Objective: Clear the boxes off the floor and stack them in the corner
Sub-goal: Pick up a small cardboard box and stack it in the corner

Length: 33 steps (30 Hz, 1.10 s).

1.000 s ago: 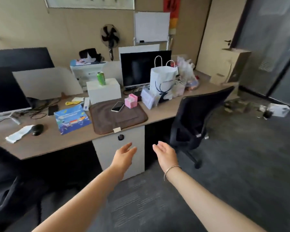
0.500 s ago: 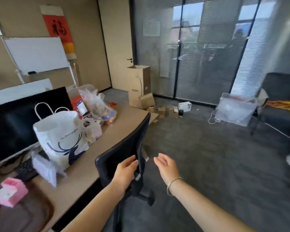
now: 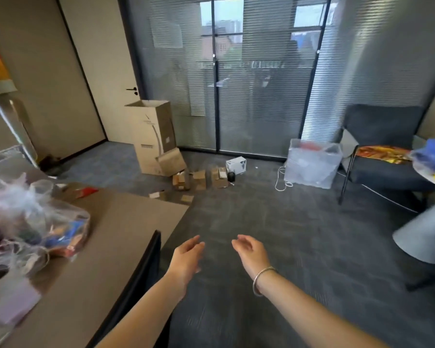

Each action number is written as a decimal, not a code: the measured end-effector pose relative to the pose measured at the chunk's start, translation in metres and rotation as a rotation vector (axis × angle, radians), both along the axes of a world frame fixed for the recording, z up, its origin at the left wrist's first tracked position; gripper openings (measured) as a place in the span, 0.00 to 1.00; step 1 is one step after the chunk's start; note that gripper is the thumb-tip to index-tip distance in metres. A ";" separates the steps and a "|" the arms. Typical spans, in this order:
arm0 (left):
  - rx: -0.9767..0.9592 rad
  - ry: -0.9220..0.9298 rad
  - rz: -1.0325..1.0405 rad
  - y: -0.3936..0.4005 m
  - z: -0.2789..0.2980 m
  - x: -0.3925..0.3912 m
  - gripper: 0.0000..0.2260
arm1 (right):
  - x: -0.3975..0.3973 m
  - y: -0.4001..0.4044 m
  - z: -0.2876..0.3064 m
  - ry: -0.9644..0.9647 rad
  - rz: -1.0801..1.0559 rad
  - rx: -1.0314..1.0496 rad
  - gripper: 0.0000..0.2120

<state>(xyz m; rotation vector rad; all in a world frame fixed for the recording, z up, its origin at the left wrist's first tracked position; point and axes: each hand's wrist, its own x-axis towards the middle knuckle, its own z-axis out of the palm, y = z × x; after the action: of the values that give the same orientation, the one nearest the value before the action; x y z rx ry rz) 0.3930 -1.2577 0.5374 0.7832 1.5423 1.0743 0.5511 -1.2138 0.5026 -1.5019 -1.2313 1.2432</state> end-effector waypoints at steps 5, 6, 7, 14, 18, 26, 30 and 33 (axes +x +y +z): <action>0.013 0.020 0.021 0.157 0.014 -0.010 0.20 | -0.011 0.163 0.016 -0.079 0.070 0.033 0.18; 0.007 0.013 0.029 0.187 0.015 -0.015 0.20 | -0.018 0.196 0.019 -0.084 0.084 0.032 0.18; -0.004 0.011 0.029 0.210 0.017 -0.020 0.20 | -0.026 0.223 0.021 -0.086 0.099 0.034 0.18; -0.028 0.036 0.124 0.402 0.007 -0.078 0.19 | -0.091 0.414 0.024 -0.060 0.233 0.026 0.20; -0.018 0.000 0.171 0.521 0.004 -0.121 0.17 | -0.126 0.530 0.025 -0.082 0.238 0.016 0.20; -0.063 0.013 0.194 0.718 0.009 -0.174 0.17 | -0.175 0.729 0.040 -0.097 0.269 0.010 0.20; -0.085 -0.013 0.252 0.798 -0.003 -0.199 0.16 | -0.205 0.818 0.029 -0.101 0.300 -0.001 0.20; -0.093 -0.031 0.327 0.856 -0.024 -0.221 0.16 | -0.230 0.890 0.017 -0.133 0.375 0.005 0.19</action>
<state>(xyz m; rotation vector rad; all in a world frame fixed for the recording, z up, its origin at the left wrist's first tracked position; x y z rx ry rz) 0.1723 -0.4017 0.5138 0.4574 1.7191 1.2326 0.3216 -0.3236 0.5196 -1.4087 -1.6593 1.3919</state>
